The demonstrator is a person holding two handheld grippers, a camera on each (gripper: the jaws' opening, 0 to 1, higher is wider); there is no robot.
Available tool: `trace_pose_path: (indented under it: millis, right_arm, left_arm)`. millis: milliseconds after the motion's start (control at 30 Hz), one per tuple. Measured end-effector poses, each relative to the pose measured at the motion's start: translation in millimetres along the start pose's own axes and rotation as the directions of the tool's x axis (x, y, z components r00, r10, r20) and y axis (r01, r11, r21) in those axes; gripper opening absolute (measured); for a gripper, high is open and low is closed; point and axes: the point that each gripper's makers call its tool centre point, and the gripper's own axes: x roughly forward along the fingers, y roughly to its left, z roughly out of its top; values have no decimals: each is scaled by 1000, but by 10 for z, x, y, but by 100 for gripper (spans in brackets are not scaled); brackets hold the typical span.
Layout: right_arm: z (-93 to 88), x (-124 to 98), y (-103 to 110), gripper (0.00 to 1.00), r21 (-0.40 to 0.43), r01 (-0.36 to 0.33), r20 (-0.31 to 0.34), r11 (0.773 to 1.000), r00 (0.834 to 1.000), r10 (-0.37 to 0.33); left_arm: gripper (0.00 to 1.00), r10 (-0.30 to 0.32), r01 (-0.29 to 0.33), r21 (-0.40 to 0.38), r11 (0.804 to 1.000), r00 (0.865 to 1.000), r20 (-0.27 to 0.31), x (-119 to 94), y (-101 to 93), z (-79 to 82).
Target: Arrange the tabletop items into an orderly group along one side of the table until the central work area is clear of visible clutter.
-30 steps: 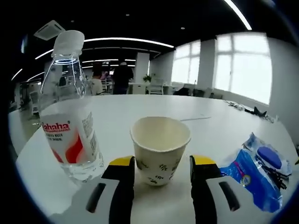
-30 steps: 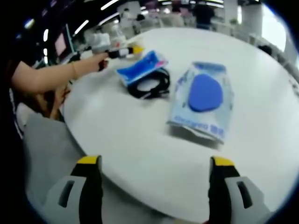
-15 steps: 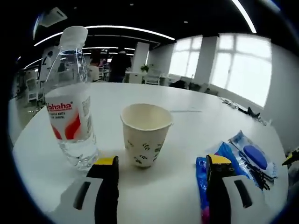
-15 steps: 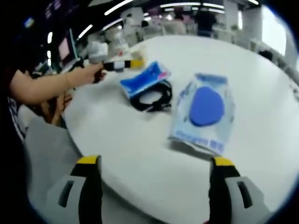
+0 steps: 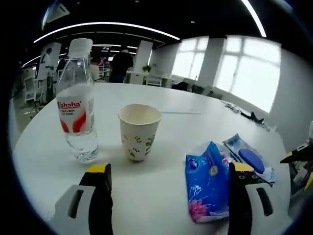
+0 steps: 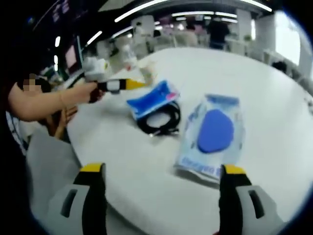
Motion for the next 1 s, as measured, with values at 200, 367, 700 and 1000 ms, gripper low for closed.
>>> trace_pose_path:
  millis: [200,367,700,1000]
  right_arm:
    - [110,43,20,94,-16,-17,28,1000,999,18]
    - [147,54,10,94,-11,-18,43,1000,999,18]
    - [86,46,-105,94,20,39,37,999,999,-40]
    - [32,15,-185,93,66,86,38,994,995,-88]
  left_arm:
    - [100,-21,22,56,998,1000,-15,-161,-104,26]
    - [100,-37,38,55,998,999,-20,-243,-161,28]
    - [100,-109,113,75,991,993,-54,-299,-398,-42]
    - [100,-180,187,115,976,981,-66,-264,-613,-30]
